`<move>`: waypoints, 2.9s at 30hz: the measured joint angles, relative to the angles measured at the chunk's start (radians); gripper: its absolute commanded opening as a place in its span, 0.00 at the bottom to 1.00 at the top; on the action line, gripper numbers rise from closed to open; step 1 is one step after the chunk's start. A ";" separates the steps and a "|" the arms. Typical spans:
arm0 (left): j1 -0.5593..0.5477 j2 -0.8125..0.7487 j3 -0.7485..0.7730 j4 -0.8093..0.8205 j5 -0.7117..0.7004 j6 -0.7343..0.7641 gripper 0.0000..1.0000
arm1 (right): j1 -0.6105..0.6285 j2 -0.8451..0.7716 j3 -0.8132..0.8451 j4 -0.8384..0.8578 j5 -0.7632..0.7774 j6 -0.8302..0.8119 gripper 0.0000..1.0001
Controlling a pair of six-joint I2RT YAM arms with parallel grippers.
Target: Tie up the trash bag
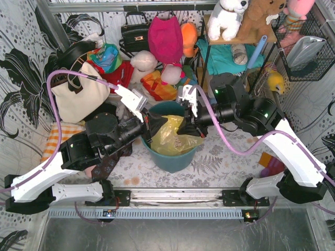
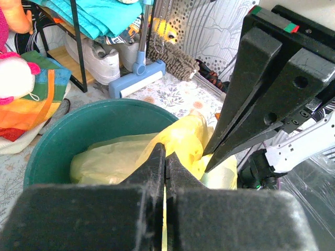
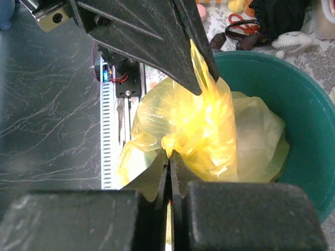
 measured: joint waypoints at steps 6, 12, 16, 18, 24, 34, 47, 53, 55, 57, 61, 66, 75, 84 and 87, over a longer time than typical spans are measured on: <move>0.000 0.000 0.000 0.000 0.001 0.000 0.00 | 0.000 0.061 0.081 -0.098 0.006 -0.062 0.00; 0.000 -0.002 0.000 0.000 0.001 0.000 0.00 | 0.005 0.100 0.075 -0.138 0.003 -0.069 0.00; 0.000 -0.002 0.000 0.000 0.004 0.000 0.00 | 0.016 0.098 0.057 -0.139 0.007 -0.069 0.00; 0.000 -0.002 0.000 0.000 0.005 -0.001 0.00 | 0.018 0.098 0.049 -0.140 0.022 -0.069 0.00; 0.000 -0.002 0.000 0.000 0.011 -0.001 0.00 | 0.019 0.098 0.030 -0.125 0.114 -0.068 0.00; 0.000 -0.002 0.000 0.001 0.013 -0.005 0.00 | 0.021 0.087 -0.071 0.010 0.249 -0.029 0.00; 0.000 -0.025 -0.024 0.009 0.019 -0.023 0.00 | 0.021 -0.075 -0.339 0.373 0.351 0.158 0.00; 0.000 -0.029 -0.038 0.016 0.019 -0.027 0.00 | 0.029 -0.151 -0.486 0.556 0.386 0.260 0.00; 0.000 -0.030 -0.039 0.017 0.019 -0.027 0.00 | 0.043 -0.163 -0.526 0.608 0.407 0.287 0.00; 0.000 -0.030 -0.039 0.018 0.019 -0.028 0.00 | 0.063 -0.172 -0.561 0.657 0.433 0.309 0.00; 0.000 -0.030 -0.039 0.020 0.019 -0.031 0.00 | 0.104 -0.179 -0.618 0.755 0.495 0.345 0.00; 0.000 -0.031 -0.044 0.024 0.020 -0.039 0.00 | 0.148 -0.206 -0.717 0.906 0.612 0.383 0.00; 0.000 -0.032 -0.059 0.027 0.020 -0.056 0.00 | 0.191 -0.217 -0.890 1.231 0.771 0.411 0.00; 0.000 -0.042 -0.082 0.044 0.024 -0.077 0.00 | 0.261 -0.179 -1.009 1.584 0.886 0.393 0.00; 0.000 -0.045 -0.088 0.045 0.026 -0.085 0.00 | 0.288 -0.129 -1.026 1.694 0.917 0.369 0.00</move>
